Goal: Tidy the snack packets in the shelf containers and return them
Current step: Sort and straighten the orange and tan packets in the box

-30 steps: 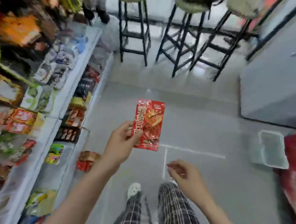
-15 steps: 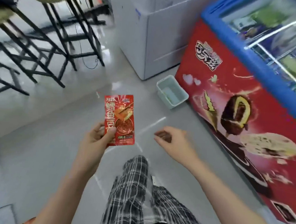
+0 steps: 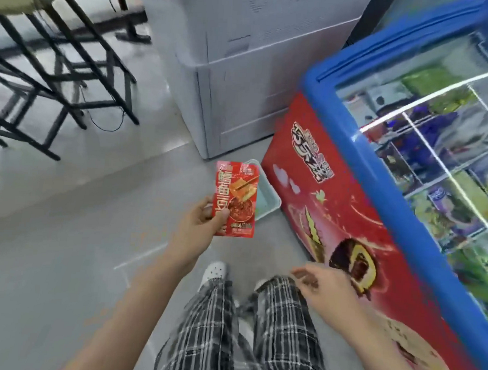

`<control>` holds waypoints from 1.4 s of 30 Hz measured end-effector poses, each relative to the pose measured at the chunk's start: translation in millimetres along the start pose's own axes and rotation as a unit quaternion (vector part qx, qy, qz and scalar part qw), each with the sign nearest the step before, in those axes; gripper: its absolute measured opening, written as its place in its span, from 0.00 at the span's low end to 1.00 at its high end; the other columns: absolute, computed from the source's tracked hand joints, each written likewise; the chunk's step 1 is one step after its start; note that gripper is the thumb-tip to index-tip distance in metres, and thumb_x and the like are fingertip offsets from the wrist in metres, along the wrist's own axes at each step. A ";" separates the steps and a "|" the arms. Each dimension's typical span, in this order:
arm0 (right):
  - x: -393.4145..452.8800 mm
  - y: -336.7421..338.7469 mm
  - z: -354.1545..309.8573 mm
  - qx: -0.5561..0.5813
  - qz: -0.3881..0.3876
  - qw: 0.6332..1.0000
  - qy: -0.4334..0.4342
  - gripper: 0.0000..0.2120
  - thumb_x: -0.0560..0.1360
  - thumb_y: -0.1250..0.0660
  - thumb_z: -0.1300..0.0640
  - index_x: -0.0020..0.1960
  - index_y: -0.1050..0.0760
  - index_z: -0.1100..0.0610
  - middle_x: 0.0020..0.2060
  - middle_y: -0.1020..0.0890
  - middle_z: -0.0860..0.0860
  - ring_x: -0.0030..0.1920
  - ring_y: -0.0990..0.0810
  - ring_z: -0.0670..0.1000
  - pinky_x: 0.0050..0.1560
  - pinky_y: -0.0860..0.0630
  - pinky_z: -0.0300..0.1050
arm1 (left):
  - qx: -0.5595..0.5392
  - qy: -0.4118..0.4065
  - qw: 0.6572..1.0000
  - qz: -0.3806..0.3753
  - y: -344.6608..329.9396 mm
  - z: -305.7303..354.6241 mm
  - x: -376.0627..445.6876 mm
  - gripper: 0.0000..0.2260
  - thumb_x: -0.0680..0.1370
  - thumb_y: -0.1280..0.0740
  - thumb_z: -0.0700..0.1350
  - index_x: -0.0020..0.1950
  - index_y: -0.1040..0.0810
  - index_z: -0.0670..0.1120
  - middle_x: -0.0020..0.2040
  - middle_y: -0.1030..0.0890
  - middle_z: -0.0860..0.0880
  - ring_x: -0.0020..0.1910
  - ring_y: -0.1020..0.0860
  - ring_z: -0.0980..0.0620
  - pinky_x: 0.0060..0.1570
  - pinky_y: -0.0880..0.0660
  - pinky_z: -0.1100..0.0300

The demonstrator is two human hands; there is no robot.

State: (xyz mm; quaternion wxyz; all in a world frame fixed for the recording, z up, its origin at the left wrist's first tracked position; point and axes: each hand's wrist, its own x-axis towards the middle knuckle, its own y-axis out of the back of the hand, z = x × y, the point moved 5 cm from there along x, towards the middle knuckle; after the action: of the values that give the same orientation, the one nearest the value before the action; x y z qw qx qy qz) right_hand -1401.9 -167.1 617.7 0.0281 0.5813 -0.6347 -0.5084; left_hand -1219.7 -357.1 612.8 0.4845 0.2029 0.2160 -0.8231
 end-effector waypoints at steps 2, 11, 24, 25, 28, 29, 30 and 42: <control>30.6 35.9 9.2 0.000 0.013 0.999 0.029 0.09 0.76 0.29 0.60 0.54 0.17 0.49 0.44 0.18 0.37 0.44 0.20 0.35 0.51 0.23 0.36 | 0.004 -0.003 1.000 0.009 -32.1 9.6 29.4 0.06 0.81 0.35 0.36 0.56 0.24 0.44 0.47 0.14 0.45 0.45 0.16 0.49 0.46 0.20 0.57; 203.3 68.3 18.5 0.348 -0.066 0.935 -0.033 0.08 0.76 0.29 0.53 0.55 0.20 0.49 0.46 0.14 0.48 0.48 0.15 0.45 0.49 0.18 0.42 | -0.074 0.042 0.985 0.152 -102.9 -32.1 125.9 0.11 0.80 0.34 0.35 0.61 0.26 0.33 0.56 0.18 0.34 0.52 0.19 0.40 0.56 0.21 0.47; 485.4 -159.4 196.2 0.160 0.023 0.951 -0.264 0.11 0.77 0.33 0.66 0.55 0.20 0.72 0.38 0.22 0.55 0.31 0.26 0.46 0.30 0.31 0.42 | -0.043 0.163 0.948 0.270 -13.5 -251.1 292.9 0.11 0.78 0.33 0.31 0.61 0.22 0.37 0.56 0.17 0.39 0.50 0.21 0.50 0.54 0.22 0.56; 507.8 -172.2 206.5 0.124 0.020 0.959 -0.255 0.11 0.76 0.31 0.63 0.54 0.18 0.69 0.39 0.19 0.56 0.37 0.22 0.49 0.35 0.29 0.44 | -0.042 0.160 0.950 0.264 -7.2 -265.6 305.8 0.10 0.79 0.34 0.31 0.60 0.22 0.38 0.55 0.17 0.41 0.49 0.21 0.50 0.51 0.22 0.60; 564.8 -205.2 222.4 0.039 0.008 0.974 -0.223 0.13 0.77 0.30 0.55 0.56 0.17 0.61 0.53 0.15 0.60 0.54 0.17 0.58 0.53 0.22 0.49 | -0.036 0.163 0.951 0.261 4.8 -301.2 336.4 0.10 0.80 0.35 0.31 0.58 0.22 0.42 0.51 0.17 0.47 0.50 0.20 0.51 0.51 0.23 0.61; 578.5 -216.4 227.1 0.033 0.003 0.977 -0.213 0.13 0.77 0.30 0.54 0.57 0.17 0.60 0.55 0.15 0.60 0.56 0.17 0.59 0.56 0.22 0.51 | -0.034 0.162 0.950 0.263 6.2 -311.0 341.8 0.11 0.79 0.36 0.31 0.57 0.22 0.43 0.50 0.16 0.48 0.50 0.20 0.51 0.51 0.22 0.61; 591.1 -225.1 231.3 0.029 0.001 0.979 -0.200 0.13 0.77 0.30 0.54 0.57 0.16 0.60 0.55 0.16 0.60 0.57 0.17 0.60 0.57 0.22 0.51 | -0.031 0.160 0.952 0.260 5.3 -319.7 347.3 0.11 0.79 0.36 0.30 0.56 0.21 0.43 0.49 0.16 0.48 0.49 0.20 0.52 0.51 0.22 0.61; 502.1 -186.4 222.7 0.052 -0.144 0.961 -0.230 0.11 0.76 0.35 0.61 0.56 0.19 0.59 0.47 0.15 0.58 0.50 0.16 0.61 0.55 0.20 0.60 | -0.055 0.155 0.954 0.250 -34.3 -258.0 290.5 0.10 0.80 0.36 0.33 0.52 0.20 0.47 0.48 0.15 0.49 0.49 0.17 0.52 0.50 0.20 0.62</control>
State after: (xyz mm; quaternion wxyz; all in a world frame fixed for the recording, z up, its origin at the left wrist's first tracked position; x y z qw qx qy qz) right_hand -1571.2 -379.6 105.2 -0.2220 0.5344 -0.5592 -0.5937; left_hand -1348.1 -405.9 247.7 0.6460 0.3486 0.2756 -0.6206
